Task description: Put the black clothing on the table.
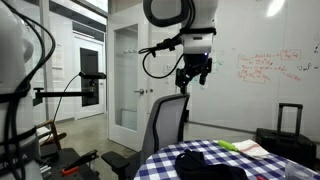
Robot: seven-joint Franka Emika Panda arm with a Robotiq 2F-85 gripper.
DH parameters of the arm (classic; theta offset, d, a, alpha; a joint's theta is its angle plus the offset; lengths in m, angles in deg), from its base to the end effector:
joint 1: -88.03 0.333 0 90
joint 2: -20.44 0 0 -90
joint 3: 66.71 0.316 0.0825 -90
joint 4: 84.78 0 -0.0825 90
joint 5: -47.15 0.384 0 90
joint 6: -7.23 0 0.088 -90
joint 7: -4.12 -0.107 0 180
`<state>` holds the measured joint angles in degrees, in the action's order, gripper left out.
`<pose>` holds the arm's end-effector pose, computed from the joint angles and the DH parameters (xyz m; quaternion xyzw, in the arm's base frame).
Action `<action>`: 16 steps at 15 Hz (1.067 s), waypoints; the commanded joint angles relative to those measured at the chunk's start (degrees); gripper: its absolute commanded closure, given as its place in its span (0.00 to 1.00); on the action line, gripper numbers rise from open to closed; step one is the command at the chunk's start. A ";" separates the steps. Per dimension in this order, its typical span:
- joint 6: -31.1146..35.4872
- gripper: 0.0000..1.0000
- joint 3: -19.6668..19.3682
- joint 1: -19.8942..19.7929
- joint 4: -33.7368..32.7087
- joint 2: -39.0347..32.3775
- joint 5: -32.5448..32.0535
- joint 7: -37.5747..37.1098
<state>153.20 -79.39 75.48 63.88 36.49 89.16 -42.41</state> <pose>0.3938 -0.1937 0.3706 -0.5872 0.7601 -0.0462 0.2746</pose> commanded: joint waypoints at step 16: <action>-27.61 0.00 9.62 6.76 -24.71 -11.15 -34.38 7.98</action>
<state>128.27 -69.10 82.15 42.12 25.93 58.52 -40.56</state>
